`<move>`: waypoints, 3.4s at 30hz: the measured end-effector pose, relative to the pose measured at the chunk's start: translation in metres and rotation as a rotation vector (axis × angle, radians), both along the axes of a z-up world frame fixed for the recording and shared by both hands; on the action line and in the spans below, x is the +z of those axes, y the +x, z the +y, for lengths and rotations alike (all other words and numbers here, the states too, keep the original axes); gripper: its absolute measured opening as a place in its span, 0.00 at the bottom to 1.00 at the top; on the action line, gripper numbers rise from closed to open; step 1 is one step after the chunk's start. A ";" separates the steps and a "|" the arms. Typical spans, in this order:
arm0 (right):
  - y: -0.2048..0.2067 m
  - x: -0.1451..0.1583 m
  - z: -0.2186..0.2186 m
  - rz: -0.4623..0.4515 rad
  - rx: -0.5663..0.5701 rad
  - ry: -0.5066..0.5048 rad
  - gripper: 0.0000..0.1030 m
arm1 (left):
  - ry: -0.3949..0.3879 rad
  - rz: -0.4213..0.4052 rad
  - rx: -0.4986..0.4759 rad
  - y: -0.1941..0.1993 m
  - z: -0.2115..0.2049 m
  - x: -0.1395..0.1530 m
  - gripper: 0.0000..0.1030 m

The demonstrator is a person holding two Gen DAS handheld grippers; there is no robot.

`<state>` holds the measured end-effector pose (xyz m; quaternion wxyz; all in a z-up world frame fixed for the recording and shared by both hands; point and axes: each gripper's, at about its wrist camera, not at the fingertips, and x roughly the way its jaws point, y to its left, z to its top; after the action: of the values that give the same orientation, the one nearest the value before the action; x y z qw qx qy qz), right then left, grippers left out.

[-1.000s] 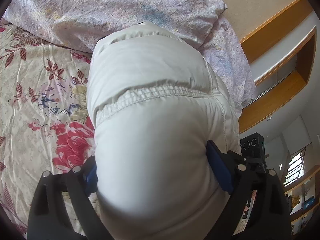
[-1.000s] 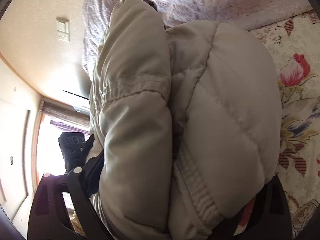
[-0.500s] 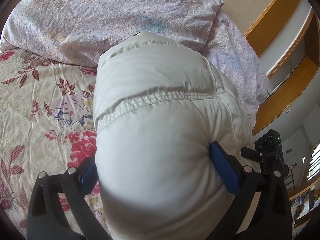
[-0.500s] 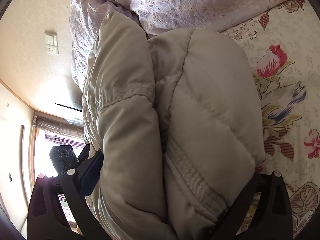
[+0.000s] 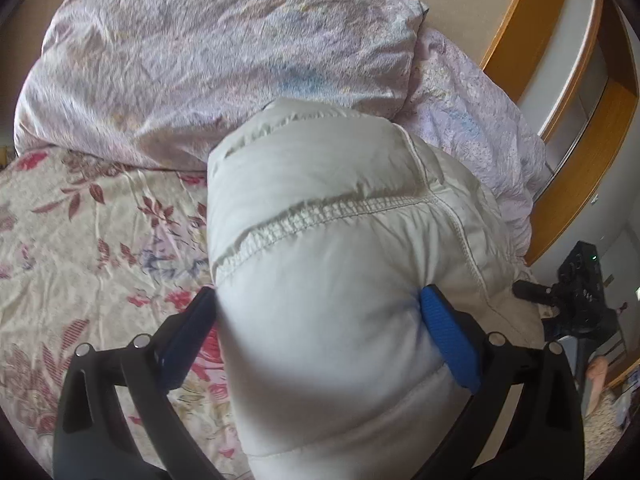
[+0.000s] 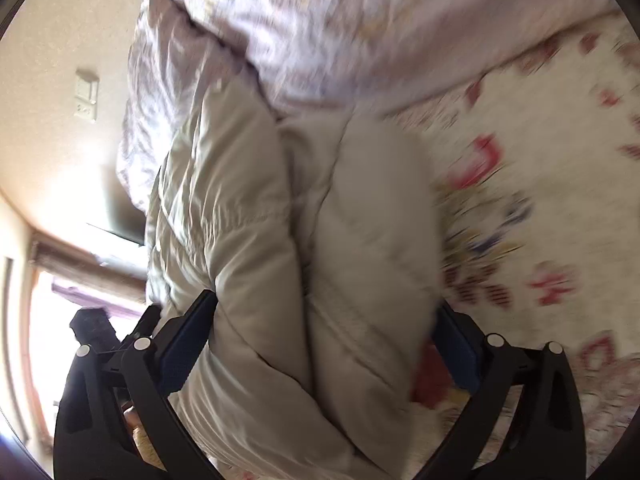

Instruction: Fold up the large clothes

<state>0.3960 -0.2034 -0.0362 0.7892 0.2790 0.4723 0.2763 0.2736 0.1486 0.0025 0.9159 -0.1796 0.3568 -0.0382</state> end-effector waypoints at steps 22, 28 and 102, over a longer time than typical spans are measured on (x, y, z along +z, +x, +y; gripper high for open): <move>-0.087 0.098 0.103 -0.660 0.024 -0.474 0.52 | 0.238 -0.083 0.005 -0.011 -0.056 0.038 0.97; -0.073 0.060 0.120 -0.637 0.091 -0.577 0.44 | 0.301 -0.037 -0.019 0.005 -0.068 0.012 0.98; 0.009 0.005 0.104 -0.439 -0.061 -0.491 0.75 | 0.424 0.039 0.136 0.088 -0.054 -0.024 0.98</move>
<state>0.4055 -0.0990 -0.0308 0.9236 0.0282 0.3351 0.1839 0.3615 0.0951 -0.0217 0.9266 -0.0072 0.3617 0.1029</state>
